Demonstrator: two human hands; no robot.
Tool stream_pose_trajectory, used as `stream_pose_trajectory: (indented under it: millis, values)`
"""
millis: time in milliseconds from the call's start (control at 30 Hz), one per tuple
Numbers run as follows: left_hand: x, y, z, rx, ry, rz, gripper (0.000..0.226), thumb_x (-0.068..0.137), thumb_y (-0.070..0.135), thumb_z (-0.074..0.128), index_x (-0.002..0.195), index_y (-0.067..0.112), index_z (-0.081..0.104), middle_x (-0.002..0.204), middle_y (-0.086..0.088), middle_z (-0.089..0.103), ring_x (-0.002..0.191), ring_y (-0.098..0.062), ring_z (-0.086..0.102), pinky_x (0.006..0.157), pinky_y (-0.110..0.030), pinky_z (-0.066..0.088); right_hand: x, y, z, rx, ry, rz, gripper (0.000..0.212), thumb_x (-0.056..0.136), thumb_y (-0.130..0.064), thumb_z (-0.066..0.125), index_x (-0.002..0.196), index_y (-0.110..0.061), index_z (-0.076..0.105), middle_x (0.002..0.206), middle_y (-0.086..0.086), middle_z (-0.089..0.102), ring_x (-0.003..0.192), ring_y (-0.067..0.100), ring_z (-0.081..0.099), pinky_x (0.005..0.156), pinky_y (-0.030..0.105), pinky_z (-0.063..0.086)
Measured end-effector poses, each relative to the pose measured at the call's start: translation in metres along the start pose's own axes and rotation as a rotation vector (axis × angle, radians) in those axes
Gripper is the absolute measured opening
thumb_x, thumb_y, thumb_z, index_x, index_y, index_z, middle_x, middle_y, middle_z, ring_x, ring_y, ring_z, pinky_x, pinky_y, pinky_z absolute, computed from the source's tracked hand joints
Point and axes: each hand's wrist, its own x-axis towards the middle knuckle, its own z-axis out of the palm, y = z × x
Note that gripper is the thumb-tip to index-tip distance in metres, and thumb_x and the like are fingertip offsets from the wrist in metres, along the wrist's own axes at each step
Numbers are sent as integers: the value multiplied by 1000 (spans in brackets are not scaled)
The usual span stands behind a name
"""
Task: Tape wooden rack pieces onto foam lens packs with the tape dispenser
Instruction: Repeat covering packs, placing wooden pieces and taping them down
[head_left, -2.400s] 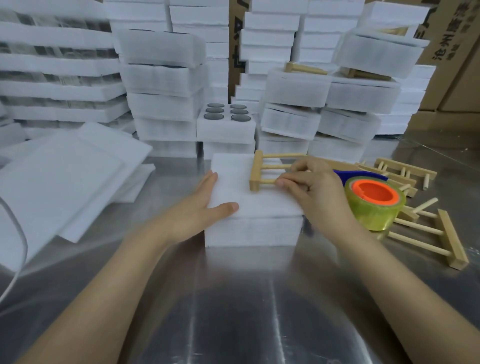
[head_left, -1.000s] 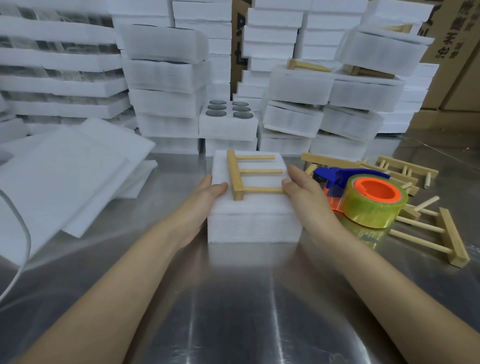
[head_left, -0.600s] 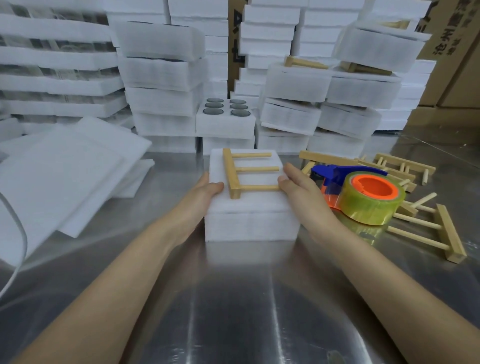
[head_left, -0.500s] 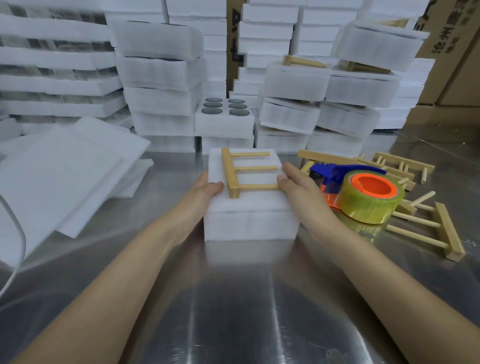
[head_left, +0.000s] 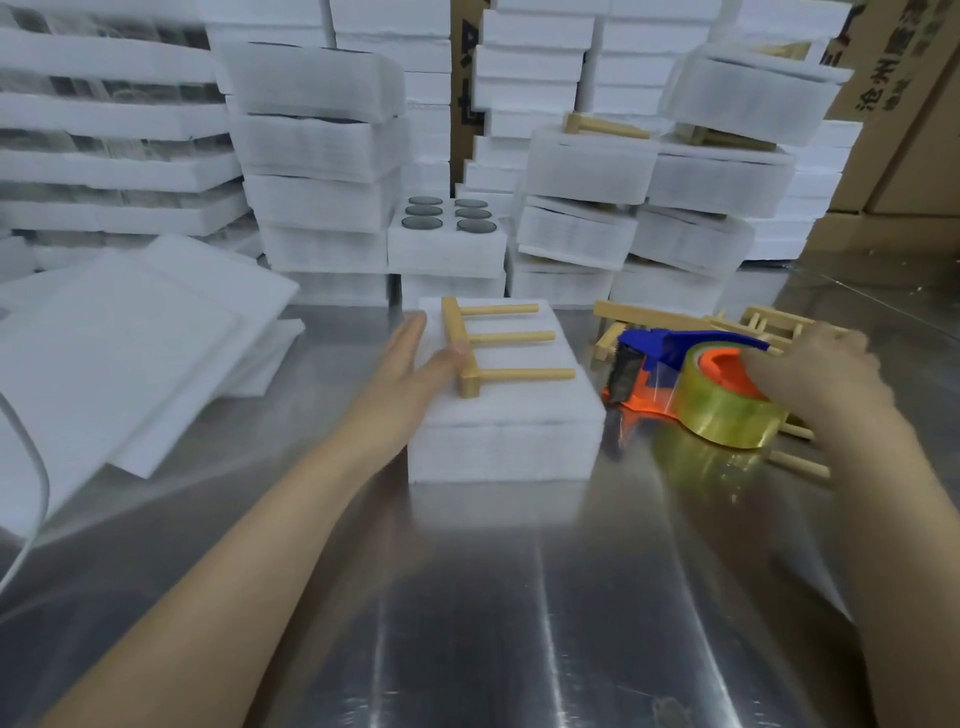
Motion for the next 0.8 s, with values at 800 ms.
stream_pose_trajectory:
  millis: [800]
  values:
    - [-10, 9, 8, 631, 154, 256, 72, 88, 58, 49, 149, 24, 31, 158, 8, 23, 148, -11, 1, 118, -29, 4, 12, -8, -8, 951, -174, 155, 39, 93, -20, 45, 130, -8, 53, 102, 12, 59, 92, 28, 58, 87, 36, 52]
